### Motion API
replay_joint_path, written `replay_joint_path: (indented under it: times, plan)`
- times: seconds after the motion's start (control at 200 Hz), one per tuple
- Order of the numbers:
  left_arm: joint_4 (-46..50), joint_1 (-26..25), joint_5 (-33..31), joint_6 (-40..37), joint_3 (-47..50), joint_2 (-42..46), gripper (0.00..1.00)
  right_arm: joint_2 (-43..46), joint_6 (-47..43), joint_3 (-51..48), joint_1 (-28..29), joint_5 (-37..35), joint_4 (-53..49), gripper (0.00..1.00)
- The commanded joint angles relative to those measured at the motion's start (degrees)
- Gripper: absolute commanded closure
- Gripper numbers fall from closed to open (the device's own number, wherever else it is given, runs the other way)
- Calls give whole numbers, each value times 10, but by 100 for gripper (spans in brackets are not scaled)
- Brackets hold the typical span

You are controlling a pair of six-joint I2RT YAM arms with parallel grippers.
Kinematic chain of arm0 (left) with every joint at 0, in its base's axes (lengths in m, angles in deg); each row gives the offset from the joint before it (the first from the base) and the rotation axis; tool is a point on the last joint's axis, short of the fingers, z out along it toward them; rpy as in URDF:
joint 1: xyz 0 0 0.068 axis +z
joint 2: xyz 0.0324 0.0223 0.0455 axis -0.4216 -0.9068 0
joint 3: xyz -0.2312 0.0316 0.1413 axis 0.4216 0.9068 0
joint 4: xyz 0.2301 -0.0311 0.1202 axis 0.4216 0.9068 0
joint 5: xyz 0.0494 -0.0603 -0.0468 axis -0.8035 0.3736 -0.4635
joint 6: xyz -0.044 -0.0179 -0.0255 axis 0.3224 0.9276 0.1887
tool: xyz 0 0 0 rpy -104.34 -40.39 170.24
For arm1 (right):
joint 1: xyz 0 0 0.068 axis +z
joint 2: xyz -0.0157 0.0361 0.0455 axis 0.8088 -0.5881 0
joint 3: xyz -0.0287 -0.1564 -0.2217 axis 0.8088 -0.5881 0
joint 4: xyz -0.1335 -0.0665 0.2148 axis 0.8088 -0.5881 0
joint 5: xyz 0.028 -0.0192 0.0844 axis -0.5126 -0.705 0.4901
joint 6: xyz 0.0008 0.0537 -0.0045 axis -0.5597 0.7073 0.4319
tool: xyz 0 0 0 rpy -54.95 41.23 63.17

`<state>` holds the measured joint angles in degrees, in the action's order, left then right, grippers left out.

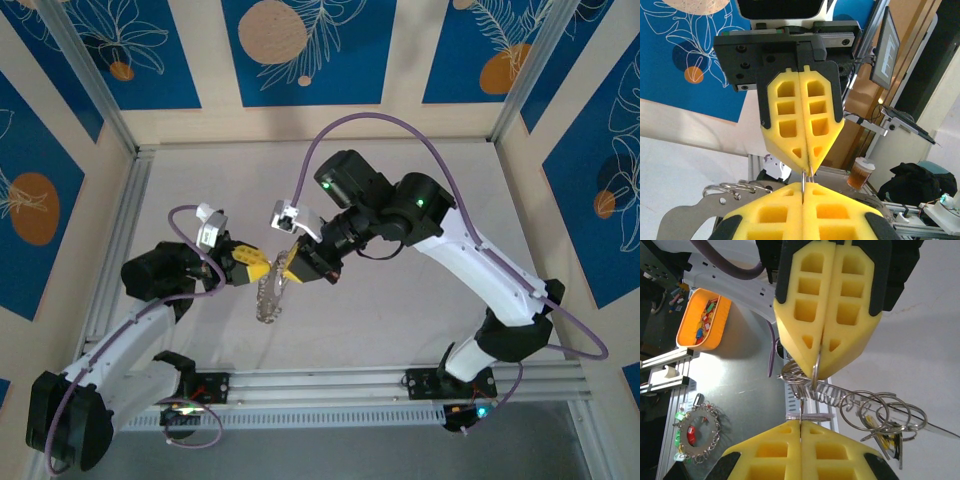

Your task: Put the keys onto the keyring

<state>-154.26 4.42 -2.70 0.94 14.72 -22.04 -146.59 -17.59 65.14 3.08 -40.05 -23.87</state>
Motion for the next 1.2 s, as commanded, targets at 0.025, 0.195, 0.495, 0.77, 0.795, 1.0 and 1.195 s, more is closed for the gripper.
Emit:
replay_joint_path:
  times: [0.025, 0.195, 0.495, 0.77, 0.795, 1.0, 1.195]
  plan:
    - [-34, -7, 0, -11, -19, 5, 100, -7, 11, 18, 3, 0, 3, 100]
    - [-34, -7, 1, -13, -18, 7, 100, -10, 13, 24, 2, -4, 3, 100]
    - [-34, -7, 1, -13, -17, 7, 100, -17, 17, 32, 2, -9, 3, 100]
    - [-34, -7, 2, -15, -17, 5, 100, -16, 19, 33, 0, -19, 1, 100]
    - [-34, -7, 2, -15, -17, 6, 100, -16, 20, 33, 0, -21, 1, 100]
    - [-34, -7, 1, -14, -16, 7, 100, -11, 20, 29, 0, -29, 1, 100]
    - [-34, -7, 1, -16, -16, 4, 100, -9, 21, 31, 0, -34, 0, 100]
